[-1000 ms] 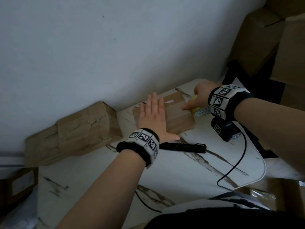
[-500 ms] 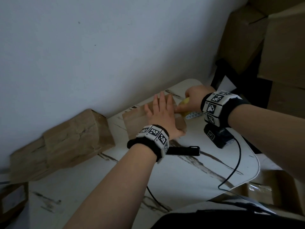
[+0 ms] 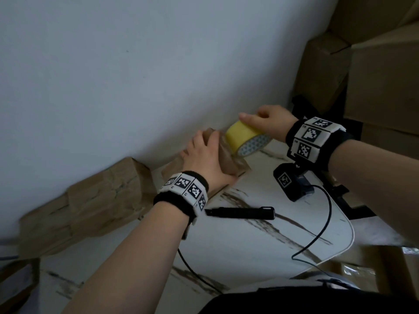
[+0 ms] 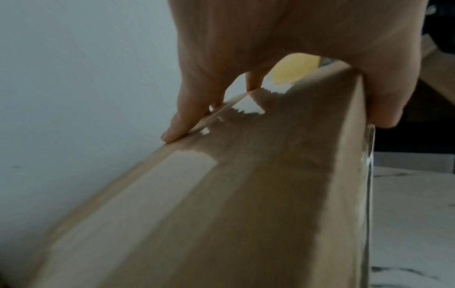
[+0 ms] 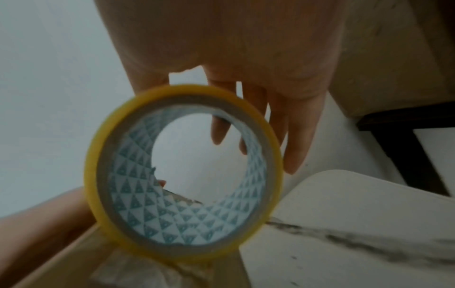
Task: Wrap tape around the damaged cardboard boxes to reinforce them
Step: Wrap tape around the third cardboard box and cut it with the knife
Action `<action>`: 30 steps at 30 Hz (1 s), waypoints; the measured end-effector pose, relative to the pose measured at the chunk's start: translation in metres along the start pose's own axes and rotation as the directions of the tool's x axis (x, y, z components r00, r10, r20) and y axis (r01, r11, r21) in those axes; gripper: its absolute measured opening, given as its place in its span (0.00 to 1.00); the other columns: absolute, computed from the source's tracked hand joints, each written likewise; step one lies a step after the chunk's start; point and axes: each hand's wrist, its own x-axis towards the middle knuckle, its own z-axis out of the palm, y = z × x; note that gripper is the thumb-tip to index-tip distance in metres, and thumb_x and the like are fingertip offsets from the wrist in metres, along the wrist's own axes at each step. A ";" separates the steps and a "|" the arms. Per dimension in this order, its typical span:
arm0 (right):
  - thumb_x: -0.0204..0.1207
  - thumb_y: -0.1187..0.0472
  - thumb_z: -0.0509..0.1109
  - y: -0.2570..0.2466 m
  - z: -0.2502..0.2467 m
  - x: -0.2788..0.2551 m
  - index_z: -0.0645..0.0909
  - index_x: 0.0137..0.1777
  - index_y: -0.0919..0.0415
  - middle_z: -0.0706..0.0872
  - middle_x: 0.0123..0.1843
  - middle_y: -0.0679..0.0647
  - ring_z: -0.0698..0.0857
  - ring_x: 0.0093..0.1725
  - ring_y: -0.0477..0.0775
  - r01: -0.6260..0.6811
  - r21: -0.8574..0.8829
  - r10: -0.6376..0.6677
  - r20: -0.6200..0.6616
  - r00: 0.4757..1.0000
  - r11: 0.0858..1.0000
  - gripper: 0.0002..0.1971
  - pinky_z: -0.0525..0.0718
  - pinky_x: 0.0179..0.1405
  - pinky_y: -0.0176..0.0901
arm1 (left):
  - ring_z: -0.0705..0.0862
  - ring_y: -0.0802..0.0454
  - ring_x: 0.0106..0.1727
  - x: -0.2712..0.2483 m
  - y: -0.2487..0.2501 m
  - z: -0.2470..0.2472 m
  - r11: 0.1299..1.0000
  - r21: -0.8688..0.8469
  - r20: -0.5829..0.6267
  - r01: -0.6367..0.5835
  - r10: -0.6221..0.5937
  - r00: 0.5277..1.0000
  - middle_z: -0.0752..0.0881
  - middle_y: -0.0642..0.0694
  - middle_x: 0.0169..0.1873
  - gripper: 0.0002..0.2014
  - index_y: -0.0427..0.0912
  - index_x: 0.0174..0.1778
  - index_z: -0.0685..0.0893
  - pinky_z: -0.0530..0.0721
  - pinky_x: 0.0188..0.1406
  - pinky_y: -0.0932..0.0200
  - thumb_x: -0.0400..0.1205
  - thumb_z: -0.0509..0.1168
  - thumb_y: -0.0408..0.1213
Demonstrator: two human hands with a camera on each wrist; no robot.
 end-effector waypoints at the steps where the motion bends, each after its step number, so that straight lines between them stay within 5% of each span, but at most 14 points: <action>1: 0.73 0.34 0.64 -0.008 0.000 -0.001 0.71 0.35 0.53 0.73 0.35 0.48 0.75 0.43 0.54 0.021 0.057 -0.019 -0.020 1.000 0.998 0.22 0.67 0.30 0.37 | 0.59 0.35 0.76 -0.003 -0.003 -0.003 0.999 -0.050 -0.039 -0.003 0.001 0.999 0.54 0.38 0.77 0.59 0.50 0.80 0.52 0.64 0.74 0.34 0.57 0.76 0.65; 5: 0.69 0.36 0.71 -0.046 -0.004 -0.009 0.77 0.47 0.55 0.79 0.42 0.48 0.79 0.46 0.50 0.125 0.322 -0.093 -0.115 0.989 0.938 0.22 0.76 0.39 0.40 | 0.63 0.40 0.75 -0.016 -0.012 -0.007 0.965 -0.257 -0.214 -0.040 -0.017 0.977 0.57 0.42 0.75 0.57 0.50 0.78 0.55 0.67 0.76 0.44 0.56 0.77 0.63; 8: 0.58 0.36 0.77 -0.067 -0.002 -0.015 0.79 0.43 0.51 0.82 0.44 0.50 0.84 0.51 0.55 0.103 0.430 -0.117 0.008 0.993 0.897 0.23 0.85 0.52 0.53 | 0.63 0.45 0.75 -0.028 -0.028 -0.005 0.935 -0.352 -0.238 -0.028 -0.060 0.969 0.55 0.44 0.75 0.59 0.44 0.79 0.53 0.65 0.75 0.56 0.58 0.79 0.61; 14: 0.67 0.40 0.74 -0.098 0.030 -0.039 0.77 0.49 0.54 0.80 0.46 0.48 0.82 0.53 0.53 0.156 0.271 -0.187 0.089 0.978 0.950 0.20 0.83 0.52 0.47 | 0.63 0.46 0.76 -0.049 -0.059 -0.004 0.949 -0.315 -0.155 0.024 -0.077 0.985 0.56 0.43 0.75 0.63 0.40 0.79 0.52 0.67 0.74 0.55 0.55 0.78 0.63; 16: 0.67 0.40 0.75 -0.108 0.040 -0.045 0.77 0.50 0.55 0.80 0.45 0.48 0.82 0.52 0.53 0.168 0.237 -0.196 0.099 0.976 0.957 0.21 0.82 0.52 0.47 | 0.61 0.47 0.79 -0.053 -0.066 -0.007 0.931 -0.360 -0.096 0.067 -0.108 0.989 0.53 0.47 0.77 0.69 0.44 0.81 0.47 0.67 0.77 0.50 0.49 0.76 0.69; 18: 0.67 0.41 0.76 -0.117 0.049 -0.050 0.78 0.49 0.56 0.81 0.43 0.49 0.83 0.50 0.53 0.181 0.208 -0.207 0.114 0.972 0.961 0.21 0.83 0.52 0.48 | 0.62 0.49 0.78 -0.059 -0.073 -0.008 0.884 -0.458 -0.075 0.094 -0.143 0.987 0.56 0.49 0.76 0.68 0.48 0.80 0.47 0.68 0.77 0.49 0.50 0.80 0.64; 23: 0.68 0.43 0.76 -0.131 0.060 -0.062 0.75 0.37 0.50 0.76 0.36 0.45 0.77 0.37 0.44 0.295 0.044 -0.299 0.112 0.948 0.954 0.15 0.78 0.34 0.38 | 0.71 0.51 0.72 -0.071 -0.086 -0.007 0.837 -0.532 -0.069 0.128 -0.193 0.979 0.64 0.50 0.74 0.62 0.52 0.79 0.52 0.74 0.72 0.47 0.54 0.83 0.53; 30: 0.69 0.42 0.75 -0.137 0.041 -0.065 0.81 0.45 0.55 0.79 0.40 0.48 0.79 0.42 0.49 0.303 -0.178 -0.283 0.127 0.951 0.936 0.16 0.76 0.42 0.41 | 0.70 0.48 0.73 -0.073 -0.091 -0.009 0.928 -0.361 -0.072 0.091 -0.124 0.990 0.57 0.47 0.76 0.59 0.50 0.80 0.50 0.70 0.74 0.53 0.60 0.79 0.58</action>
